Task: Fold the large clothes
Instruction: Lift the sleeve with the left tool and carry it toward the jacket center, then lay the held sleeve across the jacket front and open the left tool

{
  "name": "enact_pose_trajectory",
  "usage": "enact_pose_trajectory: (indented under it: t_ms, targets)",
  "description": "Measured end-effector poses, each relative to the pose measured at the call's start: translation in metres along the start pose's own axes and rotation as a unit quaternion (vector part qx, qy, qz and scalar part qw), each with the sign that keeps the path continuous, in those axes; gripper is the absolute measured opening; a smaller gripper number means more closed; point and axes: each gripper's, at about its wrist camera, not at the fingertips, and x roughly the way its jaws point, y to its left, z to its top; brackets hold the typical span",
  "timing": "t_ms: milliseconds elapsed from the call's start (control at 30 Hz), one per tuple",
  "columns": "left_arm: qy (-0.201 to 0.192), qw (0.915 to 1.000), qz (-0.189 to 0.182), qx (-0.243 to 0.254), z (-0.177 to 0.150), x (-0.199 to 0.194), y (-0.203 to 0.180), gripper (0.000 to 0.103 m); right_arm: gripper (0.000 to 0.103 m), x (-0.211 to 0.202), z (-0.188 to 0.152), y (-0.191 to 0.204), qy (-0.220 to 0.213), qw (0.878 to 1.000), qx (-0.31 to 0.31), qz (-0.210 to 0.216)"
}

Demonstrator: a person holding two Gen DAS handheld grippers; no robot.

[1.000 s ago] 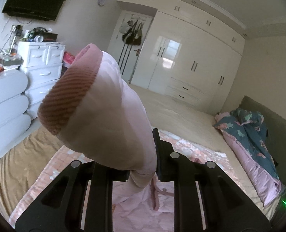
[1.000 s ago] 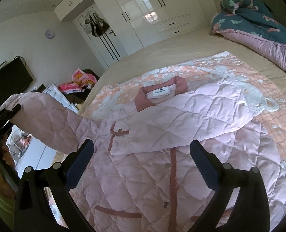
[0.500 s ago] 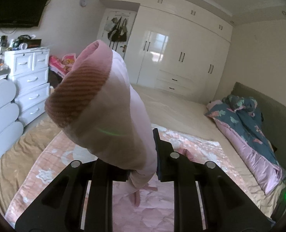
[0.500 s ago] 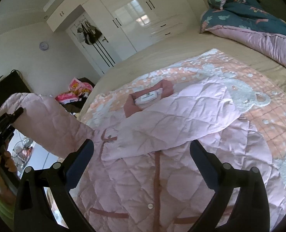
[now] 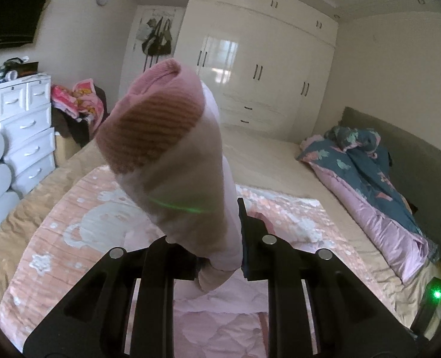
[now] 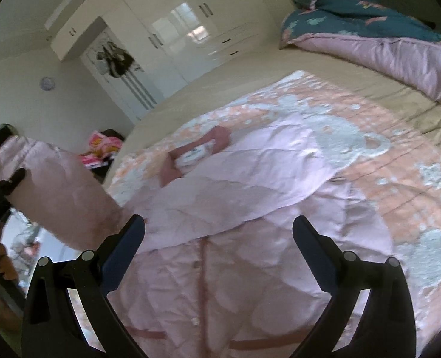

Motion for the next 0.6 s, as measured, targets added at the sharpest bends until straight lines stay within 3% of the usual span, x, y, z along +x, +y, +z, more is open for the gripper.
enact_pose_trajectory:
  t_ms: [167,600]
  targets:
    - [0.015,0.9998,-0.008,0.009,-0.01,0.015,-0.023,0.011,0.099,-0.006,0.002,-0.014,-0.022,0.999,-0.018,-0.042]
    - [0.066,0.9963,-0.041,0.037,-0.047,0.053,-0.071,0.012,0.099,-0.006,0.007,-0.06,-0.019,0.999,0.024,-0.044]
